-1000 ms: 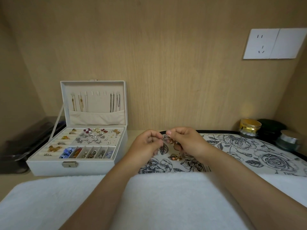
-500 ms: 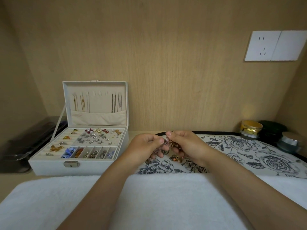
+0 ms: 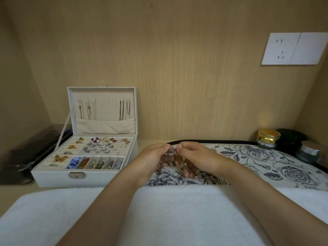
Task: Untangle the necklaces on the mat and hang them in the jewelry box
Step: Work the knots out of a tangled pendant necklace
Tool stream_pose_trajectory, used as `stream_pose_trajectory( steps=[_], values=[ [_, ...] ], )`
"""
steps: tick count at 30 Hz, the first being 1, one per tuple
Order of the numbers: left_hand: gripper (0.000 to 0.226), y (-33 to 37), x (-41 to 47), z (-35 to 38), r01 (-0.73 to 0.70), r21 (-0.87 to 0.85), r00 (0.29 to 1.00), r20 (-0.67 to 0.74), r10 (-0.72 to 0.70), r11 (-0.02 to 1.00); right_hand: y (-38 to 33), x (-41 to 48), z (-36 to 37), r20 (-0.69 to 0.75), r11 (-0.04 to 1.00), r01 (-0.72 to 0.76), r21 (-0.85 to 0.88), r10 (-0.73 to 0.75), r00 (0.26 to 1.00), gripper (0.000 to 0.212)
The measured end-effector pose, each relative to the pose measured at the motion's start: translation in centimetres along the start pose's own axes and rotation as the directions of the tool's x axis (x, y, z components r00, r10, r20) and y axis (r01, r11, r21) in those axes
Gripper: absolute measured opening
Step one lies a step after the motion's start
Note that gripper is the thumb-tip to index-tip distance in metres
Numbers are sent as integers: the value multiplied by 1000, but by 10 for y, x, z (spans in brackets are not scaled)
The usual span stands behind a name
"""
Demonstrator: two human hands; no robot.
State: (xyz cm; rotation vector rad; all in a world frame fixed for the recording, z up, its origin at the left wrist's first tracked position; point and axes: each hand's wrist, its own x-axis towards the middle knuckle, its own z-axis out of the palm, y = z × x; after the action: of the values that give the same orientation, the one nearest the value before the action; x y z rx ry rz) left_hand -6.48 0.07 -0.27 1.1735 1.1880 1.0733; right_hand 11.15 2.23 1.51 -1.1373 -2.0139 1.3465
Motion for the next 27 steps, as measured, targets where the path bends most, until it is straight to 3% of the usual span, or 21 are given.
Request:
stream_pose_trajectory(
  steps=[2,6,9,13,18,23,27],
  values=[
    [26,0,0,-1,-4,-61,999,32,5,998,0,0,-1,-18,1000,2,-2,-2,1000,20],
    [26,1,2,-3,11,-50,1000,14,-10,999,7,5,-8,-188,986,27,-164,-58,981,11],
    [29,3,3,-6,25,-68,999,-24,-26,997,12,10,-13,-266,999,24,-21,-29,964,18],
    [33,3,2,-4,28,-13,998,-51,-29,1000,7,12,-8,-252,979,62,195,-11,968,22],
    [22,3,-2,-3,-11,-8,1000,-10,11,1000,3,12,-2,-167,859,77,507,10,986,19],
    [25,1,-2,-1,-35,194,989,-136,63,980,0,7,-5,-164,919,27,393,41,986,16],
    [32,2,-7,3,-33,131,999,42,27,991,3,8,-6,-165,939,49,341,9,986,17]
  ],
)
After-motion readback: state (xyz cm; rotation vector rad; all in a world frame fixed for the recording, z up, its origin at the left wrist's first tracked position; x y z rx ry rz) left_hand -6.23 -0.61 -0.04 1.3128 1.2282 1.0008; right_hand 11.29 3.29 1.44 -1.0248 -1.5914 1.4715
